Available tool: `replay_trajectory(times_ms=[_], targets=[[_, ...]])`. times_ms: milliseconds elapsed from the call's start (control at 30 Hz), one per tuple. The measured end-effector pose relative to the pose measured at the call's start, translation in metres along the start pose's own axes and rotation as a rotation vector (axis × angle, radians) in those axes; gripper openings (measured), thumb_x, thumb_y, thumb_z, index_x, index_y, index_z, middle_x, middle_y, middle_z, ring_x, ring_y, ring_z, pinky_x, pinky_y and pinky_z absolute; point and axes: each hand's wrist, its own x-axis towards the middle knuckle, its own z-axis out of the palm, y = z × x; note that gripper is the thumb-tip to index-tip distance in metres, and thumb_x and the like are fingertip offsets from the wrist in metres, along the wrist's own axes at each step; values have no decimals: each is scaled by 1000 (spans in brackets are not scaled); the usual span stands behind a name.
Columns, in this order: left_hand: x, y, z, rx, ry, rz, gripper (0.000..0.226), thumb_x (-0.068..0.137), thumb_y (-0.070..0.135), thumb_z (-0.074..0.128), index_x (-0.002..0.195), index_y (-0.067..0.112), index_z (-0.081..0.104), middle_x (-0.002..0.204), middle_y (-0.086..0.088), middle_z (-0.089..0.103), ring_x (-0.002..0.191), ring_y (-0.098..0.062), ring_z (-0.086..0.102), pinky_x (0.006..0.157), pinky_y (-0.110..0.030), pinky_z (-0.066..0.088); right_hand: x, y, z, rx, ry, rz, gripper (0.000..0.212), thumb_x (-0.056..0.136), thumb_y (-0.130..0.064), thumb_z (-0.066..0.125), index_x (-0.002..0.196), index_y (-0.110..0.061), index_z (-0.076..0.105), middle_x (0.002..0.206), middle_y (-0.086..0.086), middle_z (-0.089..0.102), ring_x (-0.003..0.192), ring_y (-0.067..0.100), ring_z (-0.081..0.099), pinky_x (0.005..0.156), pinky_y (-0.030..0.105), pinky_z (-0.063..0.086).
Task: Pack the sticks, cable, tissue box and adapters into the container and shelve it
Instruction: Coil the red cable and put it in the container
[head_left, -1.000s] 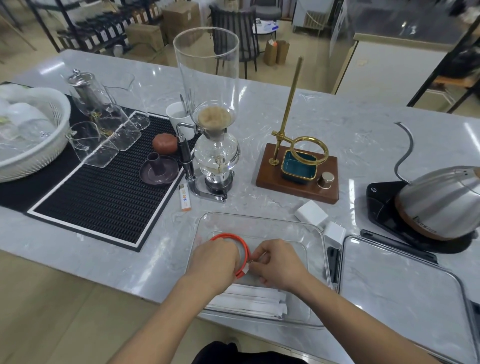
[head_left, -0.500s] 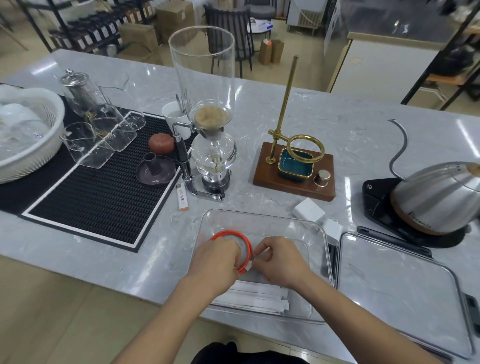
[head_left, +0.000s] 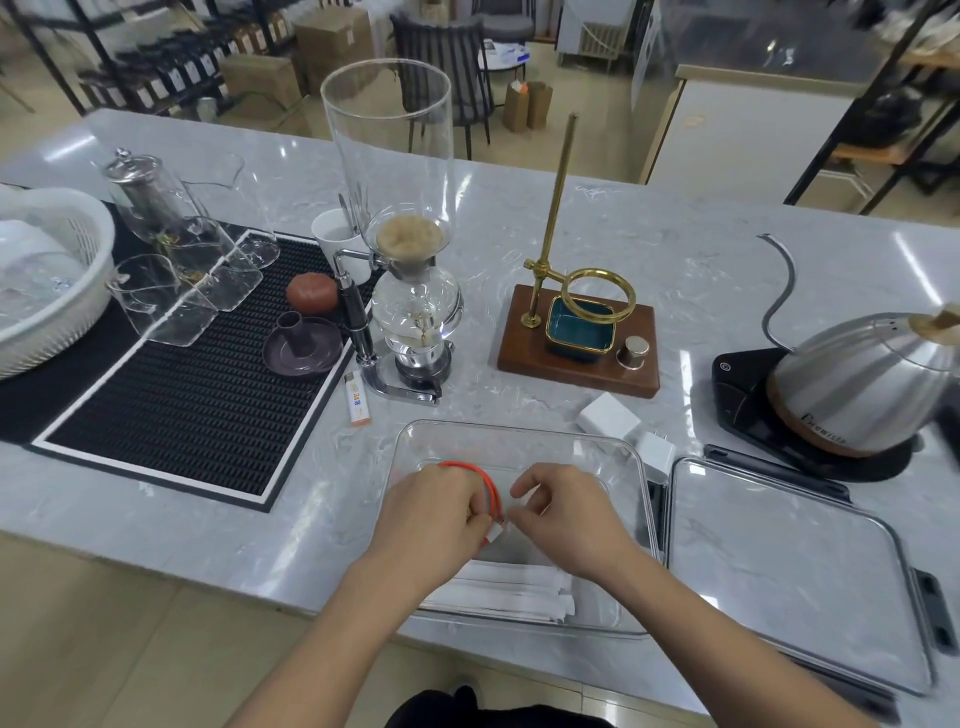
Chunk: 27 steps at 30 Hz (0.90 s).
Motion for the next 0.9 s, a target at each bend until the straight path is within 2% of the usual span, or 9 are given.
replay_trajectory(times_ms=[100, 200, 367, 467, 567, 633, 700, 800, 900], targets=[[-1, 3, -3, -76, 128, 21, 9, 81, 32, 64, 75, 26, 68, 69, 16, 58, 75, -6, 57, 62, -22, 40, -8, -3, -5, -24, 109, -55, 10, 84, -30, 65, 94, -27, 66, 74, -11, 66, 70, 7, 61, 71, 28, 52], [-1, 5, -2, -121, 252, 92, 9, 81, 35, 66, 82, 26, 67, 80, 14, 63, 84, -11, 58, 78, -29, 46, -19, -4, -11, -97, 215, -131, 17, 89, -34, 60, 104, -29, 65, 94, -12, 65, 87, 8, 59, 80, 29, 50], [0, 6, 1, -30, 373, 215, 32, 84, 44, 57, 103, 23, 70, 113, 7, 65, 112, -19, 57, 103, -36, 36, -34, 1, -15, -248, 464, -327, 21, 84, -26, 66, 104, -20, 67, 108, -2, 64, 103, 20, 59, 91, 34, 44], [-2, 9, 0, 51, 299, 219, 49, 92, 51, 45, 130, 24, 61, 146, 2, 51, 141, -22, 38, 118, -45, 18, -42, 8, -15, -348, 527, -334, 33, 86, -30, 62, 116, -18, 64, 132, 7, 58, 124, 28, 51, 105, 39, 35], [-4, 14, 0, 96, 214, 223, 61, 97, 58, 30, 149, 27, 40, 163, 1, 25, 153, -18, 11, 121, -45, 3, -49, 12, -16, -446, 507, -277, 51, 93, -42, 48, 139, -19, 50, 154, 9, 39, 145, 30, 31, 118, 45, 16], [-3, 17, 2, 109, 149, 236, 65, 98, 61, 21, 156, 31, 23, 166, 4, 6, 153, -14, -8, 121, -44, -4, -53, 16, -17, -483, 496, -226, 59, 96, -47, 42, 148, -19, 38, 160, 7, 26, 150, 28, 17, 119, 47, 9], [-3, 18, 5, 121, 105, 243, 67, 97, 62, 18, 157, 33, 10, 166, 7, -6, 150, -10, -19, 121, -43, -9, -57, 20, -16, -491, 493, -195, 63, 97, -49, 39, 152, -20, 30, 162, 6, 19, 151, 27, 10, 119, 49, 9], [-3, 23, 7, 101, 61, 271, 70, 94, 65, 11, 157, 35, 2, 164, 10, -15, 148, -8, -25, 120, -37, -15, -66, 27, -17, -478, 503, -136, 65, 97, -50, 37, 154, -20, 25, 163, 6, 16, 152, 25, 5, 119, 48, 9], [-3, 34, 9, 74, 25, 311, 75, 88, 68, 2, 155, 36, -3, 162, 13, -18, 148, -6, -23, 123, -36, -12, -79, 35, -19, -446, 519, -64, 67, 97, -52, 33, 155, -22, 19, 164, 3, 10, 152, 21, -2, 121, 45, 4]])
